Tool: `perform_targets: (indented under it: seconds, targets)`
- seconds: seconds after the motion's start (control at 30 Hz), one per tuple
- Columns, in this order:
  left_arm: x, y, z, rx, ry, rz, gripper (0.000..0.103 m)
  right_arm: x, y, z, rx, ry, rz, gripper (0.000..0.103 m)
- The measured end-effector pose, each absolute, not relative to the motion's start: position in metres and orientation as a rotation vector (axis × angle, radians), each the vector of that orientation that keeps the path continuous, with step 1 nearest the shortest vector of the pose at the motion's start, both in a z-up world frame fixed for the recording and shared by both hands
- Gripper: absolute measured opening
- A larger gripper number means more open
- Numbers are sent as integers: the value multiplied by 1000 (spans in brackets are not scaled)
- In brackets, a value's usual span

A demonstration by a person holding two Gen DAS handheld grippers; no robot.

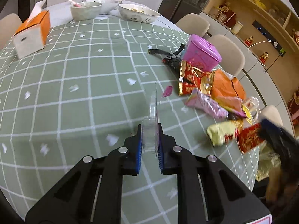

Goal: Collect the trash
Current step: 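Grasp the clear plastic cup with the left gripper while the right grasps the red-gold snack bag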

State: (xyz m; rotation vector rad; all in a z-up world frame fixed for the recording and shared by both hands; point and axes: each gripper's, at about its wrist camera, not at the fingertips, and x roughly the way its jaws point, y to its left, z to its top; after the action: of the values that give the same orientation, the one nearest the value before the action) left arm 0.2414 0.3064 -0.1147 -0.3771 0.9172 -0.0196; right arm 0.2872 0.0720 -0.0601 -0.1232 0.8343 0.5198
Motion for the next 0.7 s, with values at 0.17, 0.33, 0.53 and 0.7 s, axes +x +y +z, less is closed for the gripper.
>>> perform_targets:
  seconds: [0.17, 0.33, 0.53, 0.7]
  targets:
    - [222, 315, -118, -415, 932, -34, 13, 344, 115, -67, -167, 796, 485, 56]
    - [210, 314, -119, -433, 937, -54, 13, 401, 147, -96, -216, 856, 441, 56]
    - [203, 317, -126, -449, 959, -76, 13, 415, 149, -119, -136, 930, 495, 43]
    - [206, 318, -131, -462, 978, -96, 13, 393, 150, -117, -158, 942, 544, 17]
